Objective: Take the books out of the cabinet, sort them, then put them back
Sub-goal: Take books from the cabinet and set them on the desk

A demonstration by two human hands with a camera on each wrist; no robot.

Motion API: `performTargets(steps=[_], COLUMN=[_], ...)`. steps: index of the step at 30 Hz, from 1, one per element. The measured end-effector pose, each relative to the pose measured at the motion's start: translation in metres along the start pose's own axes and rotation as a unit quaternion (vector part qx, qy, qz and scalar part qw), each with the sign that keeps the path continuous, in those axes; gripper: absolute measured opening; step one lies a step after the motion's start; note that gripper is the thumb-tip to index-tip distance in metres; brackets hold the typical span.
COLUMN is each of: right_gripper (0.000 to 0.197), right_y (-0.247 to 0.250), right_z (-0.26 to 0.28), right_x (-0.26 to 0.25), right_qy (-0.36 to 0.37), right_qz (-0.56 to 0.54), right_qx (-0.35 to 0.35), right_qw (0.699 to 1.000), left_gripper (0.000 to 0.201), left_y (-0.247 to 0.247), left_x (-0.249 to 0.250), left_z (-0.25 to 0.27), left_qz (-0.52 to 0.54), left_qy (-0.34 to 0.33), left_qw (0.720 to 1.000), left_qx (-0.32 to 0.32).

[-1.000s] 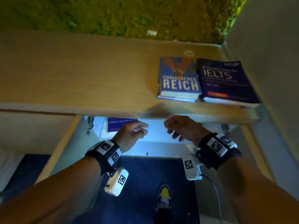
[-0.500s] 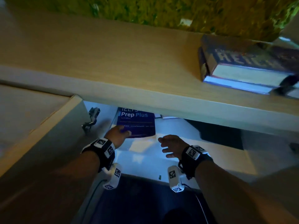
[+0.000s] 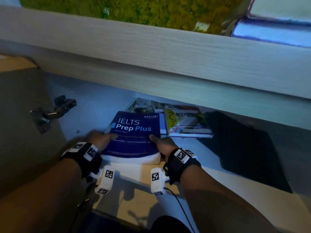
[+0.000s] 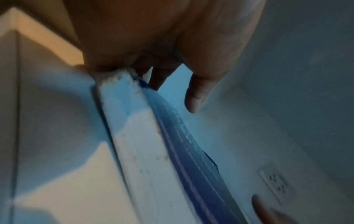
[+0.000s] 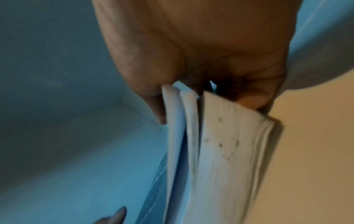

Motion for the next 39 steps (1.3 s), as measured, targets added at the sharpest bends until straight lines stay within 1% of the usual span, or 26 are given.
performTargets(steps=[1, 2, 4, 5, 6, 7, 8, 10, 13, 15, 18, 20, 21, 23, 24, 25, 26, 27, 29, 32, 35, 39], right_gripper=[0.062, 0.063, 0.058, 0.053, 0.049, 0.047, 0.046, 0.042, 0.041, 0.040, 0.038, 0.034, 0.034, 0.033, 0.031, 0.029, 0.028, 0.027, 0.026, 0.025, 0.031, 0.031], right_y=[0.002, 0.003, 0.005, 0.006, 0.006, 0.005, 0.004, 0.001, -0.006, -0.013, -0.025, -0.034, -0.039, -0.050, -0.056, -0.060, -0.064, -0.069, -0.074, -0.078, -0.078, -0.071], right_z=[-0.004, -0.003, -0.001, 0.000, 0.005, 0.011, 0.021, 0.043, 0.089, 0.123, 0.179, 0.216, 0.235, 0.275, 0.297, 0.317, 0.337, 0.356, 0.390, 0.432, 0.465, 0.501], right_x=[0.001, 0.001, 0.002, 0.004, 0.005, 0.007, 0.008, 0.014, 0.015, 0.007, -0.020, -0.044, -0.059, -0.088, -0.104, -0.120, -0.133, -0.145, -0.170, -0.209, -0.249, -0.301], right_qy=[-0.003, -0.012, -0.018, -0.017, -0.015, -0.018, -0.025, -0.040, -0.084, -0.104, -0.143, -0.160, -0.167, -0.170, -0.171, -0.174, -0.180, -0.184, -0.184, -0.162, -0.127, -0.084], right_qz=[0.005, 0.011, 0.035, 0.042, 0.043, 0.040, 0.036, 0.016, -0.024, -0.068, -0.067, -0.068, -0.072, -0.095, -0.104, -0.115, -0.123, -0.130, -0.131, -0.123, -0.112, -0.098], right_qx=[-0.003, 0.000, 0.014, 0.015, 0.015, 0.017, 0.019, 0.024, 0.024, 0.020, 0.002, -0.004, -0.007, -0.012, -0.016, -0.017, -0.017, -0.016, -0.010, 0.000, -0.003, -0.029], right_qw=[1.000, 1.000, 0.999, 0.999, 0.999, 0.999, 0.999, 0.999, 0.996, 0.992, 0.987, 0.985, 0.983, 0.981, 0.980, 0.978, 0.976, 0.974, 0.974, 0.979, 0.986, 0.991], left_gripper=[0.042, 0.043, 0.032, 0.023, 0.016, 0.013, 0.013, 0.014, 0.011, 0.020, 0.040, 0.047, 0.047, 0.034, 0.028, 0.025, 0.027, 0.029, 0.031, 0.030, 0.032, 0.034], left_y=[-0.002, -0.005, -0.013, -0.016, -0.018, -0.018, -0.018, -0.018, -0.013, 0.001, 0.027, 0.048, 0.061, 0.088, 0.101, 0.115, 0.128, 0.140, 0.167, 0.197, 0.225, 0.248], left_x=[-0.002, -0.005, -0.006, -0.007, -0.004, -0.002, 0.001, 0.008, 0.017, 0.023, 0.029, 0.035, 0.049, 0.080, 0.094, 0.110, 0.126, 0.140, 0.167, 0.204, 0.235, 0.268], left_z=[0.001, 0.003, 0.008, 0.010, 0.017, 0.024, 0.032, 0.053, 0.090, 0.114, 0.142, 0.162, 0.184, 0.221, 0.239, 0.260, 0.279, 0.299, 0.333, 0.382, 0.410, 0.434], left_qz=[0.055, 0.105, 0.137, 0.126, 0.107, 0.091, 0.088, 0.114, 0.075, 0.054, 0.013, 0.021, 0.025, 0.055, 0.065, 0.067, 0.069, 0.073, 0.067, 0.070, 0.089, 0.088], left_qy=[0.012, 0.026, 0.035, 0.025, 0.018, 0.011, 0.007, 0.002, 0.026, 0.049, 0.085, 0.113, 0.131, 0.139, 0.150, 0.163, 0.164, 0.164, 0.126, 0.084, 0.042, -0.014], left_qw=[0.998, 0.993, 0.987, 0.989, 0.992, 0.994, 0.994, 0.988, 0.986, 0.984, 0.975, 0.968, 0.962, 0.954, 0.945, 0.933, 0.922, 0.915, 0.919, 0.910, 0.909, 0.899], left_qx=[-0.012, -0.036, -0.074, -0.079, -0.070, -0.064, -0.068, -0.104, -0.147, -0.160, -0.204, -0.224, -0.236, -0.261, -0.284, -0.314, -0.345, -0.362, -0.366, -0.399, -0.406, -0.429])
Point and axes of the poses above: each hand's wrist, its own z-axis away from the middle knuckle, its own y-axis out of the back of the hand, x = y × z, the point moved 4 cm from there along -z, towards the middle knuckle, and after that the axes turned 10 degrees about -x, right-handed, at the moved point
